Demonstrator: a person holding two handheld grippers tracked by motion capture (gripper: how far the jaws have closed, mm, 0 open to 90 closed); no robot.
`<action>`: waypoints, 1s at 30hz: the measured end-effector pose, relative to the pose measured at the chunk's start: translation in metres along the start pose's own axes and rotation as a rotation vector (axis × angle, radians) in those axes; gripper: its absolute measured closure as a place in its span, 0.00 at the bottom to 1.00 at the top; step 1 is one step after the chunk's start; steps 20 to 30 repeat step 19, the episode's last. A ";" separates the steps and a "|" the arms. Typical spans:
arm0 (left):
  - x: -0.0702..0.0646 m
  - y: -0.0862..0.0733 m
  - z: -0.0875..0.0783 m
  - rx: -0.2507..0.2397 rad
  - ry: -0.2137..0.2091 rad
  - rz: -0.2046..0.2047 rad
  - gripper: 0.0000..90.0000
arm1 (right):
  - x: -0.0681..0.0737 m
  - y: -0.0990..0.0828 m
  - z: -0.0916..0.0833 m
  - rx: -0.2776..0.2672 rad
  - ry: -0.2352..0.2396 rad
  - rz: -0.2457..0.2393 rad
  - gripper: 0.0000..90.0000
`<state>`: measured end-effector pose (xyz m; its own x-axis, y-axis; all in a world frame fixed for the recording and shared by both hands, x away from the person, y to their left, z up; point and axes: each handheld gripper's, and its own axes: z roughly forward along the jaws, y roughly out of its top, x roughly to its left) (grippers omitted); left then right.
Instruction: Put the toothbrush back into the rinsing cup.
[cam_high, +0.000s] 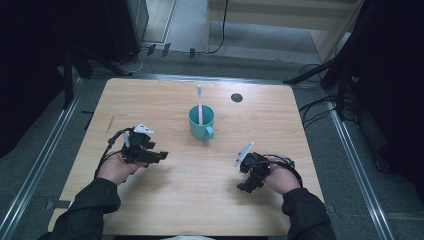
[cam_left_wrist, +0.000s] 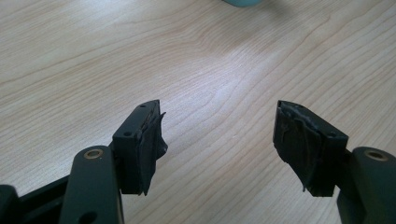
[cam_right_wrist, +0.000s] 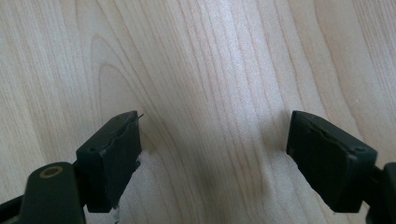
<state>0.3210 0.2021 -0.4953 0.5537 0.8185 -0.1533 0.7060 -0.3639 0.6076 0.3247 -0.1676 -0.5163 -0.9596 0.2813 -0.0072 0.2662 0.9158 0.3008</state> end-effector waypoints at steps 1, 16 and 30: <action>0.000 0.000 0.000 0.002 -0.001 0.000 0.35 | 0.000 0.000 0.000 0.000 0.001 0.000 0.20; -0.001 -0.003 0.006 0.044 0.004 0.014 0.33 | 0.001 0.000 0.001 0.009 0.003 -0.002 0.20; -0.001 -0.003 0.007 0.054 0.008 0.025 0.32 | 0.001 0.000 0.001 0.006 0.006 0.000 0.20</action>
